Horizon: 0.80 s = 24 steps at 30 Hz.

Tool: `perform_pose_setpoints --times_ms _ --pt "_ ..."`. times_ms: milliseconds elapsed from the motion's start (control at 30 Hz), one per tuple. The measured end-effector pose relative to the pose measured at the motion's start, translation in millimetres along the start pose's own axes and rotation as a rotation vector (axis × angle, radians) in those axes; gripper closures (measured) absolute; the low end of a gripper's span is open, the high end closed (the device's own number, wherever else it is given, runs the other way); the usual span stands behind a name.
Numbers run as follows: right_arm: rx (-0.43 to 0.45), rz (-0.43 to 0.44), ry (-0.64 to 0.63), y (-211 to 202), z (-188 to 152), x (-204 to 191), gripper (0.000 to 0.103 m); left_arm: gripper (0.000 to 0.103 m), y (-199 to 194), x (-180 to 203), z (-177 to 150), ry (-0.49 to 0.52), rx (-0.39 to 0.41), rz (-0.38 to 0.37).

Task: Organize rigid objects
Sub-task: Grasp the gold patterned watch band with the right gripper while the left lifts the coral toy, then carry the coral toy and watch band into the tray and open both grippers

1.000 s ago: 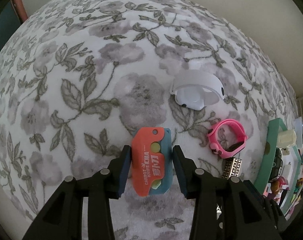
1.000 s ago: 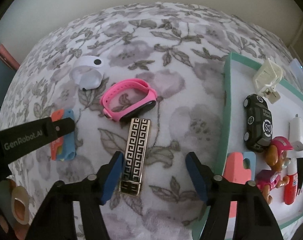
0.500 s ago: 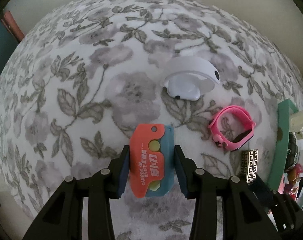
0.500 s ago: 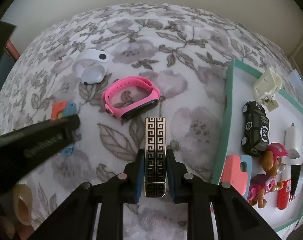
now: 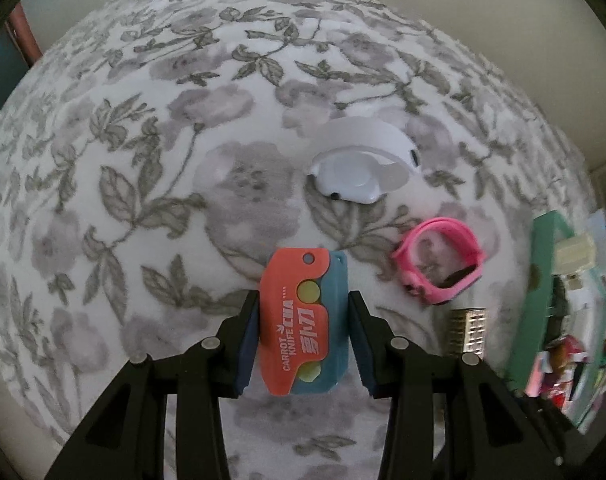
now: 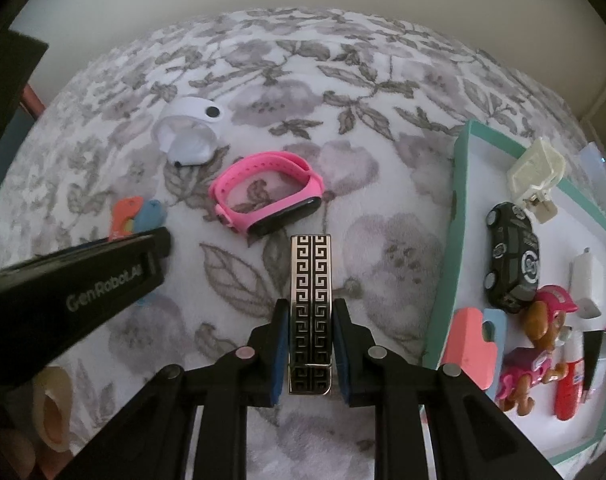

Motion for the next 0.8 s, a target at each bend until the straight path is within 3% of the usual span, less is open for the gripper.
perform_pose_setpoints --times_ms 367,633,800 --pt "0.126 0.003 0.060 -45 9 21 0.081 0.060 -53 24 9 0.015 0.128 -0.093" --pt "0.166 -0.026 0.210 -68 -5 74 0.081 0.060 -78 74 -14 0.143 0.179 -0.150" --pt "0.160 -0.107 0.302 -77 -23 118 0.081 0.059 -80 110 -41 0.251 0.167 -0.165"
Point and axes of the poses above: each gripper's, at about its wrist camera, not at the fingertips, and y roughly the way its jaws point, x to its right, z to its top, the point moved 7 cm from there along y, roughly the way its jaws point, and after that the axes turned 13 degrees about -y, right-handed, at the moved point
